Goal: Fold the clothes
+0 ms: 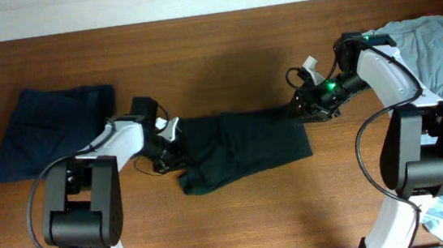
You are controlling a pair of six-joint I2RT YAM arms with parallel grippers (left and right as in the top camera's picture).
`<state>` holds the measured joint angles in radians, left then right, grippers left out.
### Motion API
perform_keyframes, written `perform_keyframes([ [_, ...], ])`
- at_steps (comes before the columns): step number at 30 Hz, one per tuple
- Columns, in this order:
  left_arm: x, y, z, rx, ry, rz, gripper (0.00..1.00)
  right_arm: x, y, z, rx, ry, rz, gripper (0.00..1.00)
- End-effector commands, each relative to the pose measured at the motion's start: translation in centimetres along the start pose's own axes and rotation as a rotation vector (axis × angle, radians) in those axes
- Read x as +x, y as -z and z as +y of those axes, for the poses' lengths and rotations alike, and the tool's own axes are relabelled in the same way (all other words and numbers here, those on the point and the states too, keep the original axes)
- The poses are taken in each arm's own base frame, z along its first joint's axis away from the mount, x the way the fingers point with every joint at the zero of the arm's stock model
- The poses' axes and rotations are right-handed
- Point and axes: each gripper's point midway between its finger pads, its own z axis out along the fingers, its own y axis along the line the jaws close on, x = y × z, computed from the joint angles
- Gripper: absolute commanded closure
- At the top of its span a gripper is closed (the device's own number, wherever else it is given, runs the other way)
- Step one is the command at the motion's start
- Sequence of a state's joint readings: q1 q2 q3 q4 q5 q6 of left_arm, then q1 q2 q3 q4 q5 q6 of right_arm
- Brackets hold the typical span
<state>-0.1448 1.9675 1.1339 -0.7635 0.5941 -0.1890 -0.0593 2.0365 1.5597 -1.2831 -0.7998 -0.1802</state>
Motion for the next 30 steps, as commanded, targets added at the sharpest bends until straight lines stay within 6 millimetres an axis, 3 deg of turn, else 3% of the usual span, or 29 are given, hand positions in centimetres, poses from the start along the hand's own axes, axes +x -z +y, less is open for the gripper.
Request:
perform_keyframes([
  [1, -3.2, 6.5, 0.8, -0.115, -0.081, -0.155, 0.99, -0.2, 1.0, 1.2, -0.009, 0.053, -0.032, 0.56],
  [5, -3.9, 12.4, 1.1, -0.267, -0.134, -0.192, 0.99, -0.3, 1.0, 1.0, -0.001, 0.057, -0.034, 0.56],
  [8, -4.2, 14.3, -0.9, -0.316, -0.173, -0.199, 0.99, -0.4, 1.0, 0.9, 0.006, 0.060, -0.036, 0.56],
  [10, -4.4, 14.4, -2.5, -0.315, -0.215, -0.206, 0.99, -0.4, 1.0, 0.9, 0.006, 0.061, -0.036, 0.56],
  [13, -3.8, 12.7, -5.5, -0.369, -0.325, -0.186, 0.99, -0.4, 1.0, 0.9, 0.006, 0.061, -0.036, 0.56],
  [18, -2.5, 10.1, -8.3, -0.482, -0.434, -0.160, 0.99, -0.4, 1.0, 0.9, 0.006, 0.060, -0.036, 0.56],
  [23, -0.9, 5.8, -12.1, -0.494, -0.588, -0.118, 0.99, -0.4, 1.0, 0.9, 0.006, 0.059, -0.035, 0.56],
  [30, -1.5, 1.2, -13.4, -0.488, -0.658, -0.097, 0.96, -0.2, 1.0, 0.9, 0.005, 0.054, -0.030, 0.56],
])
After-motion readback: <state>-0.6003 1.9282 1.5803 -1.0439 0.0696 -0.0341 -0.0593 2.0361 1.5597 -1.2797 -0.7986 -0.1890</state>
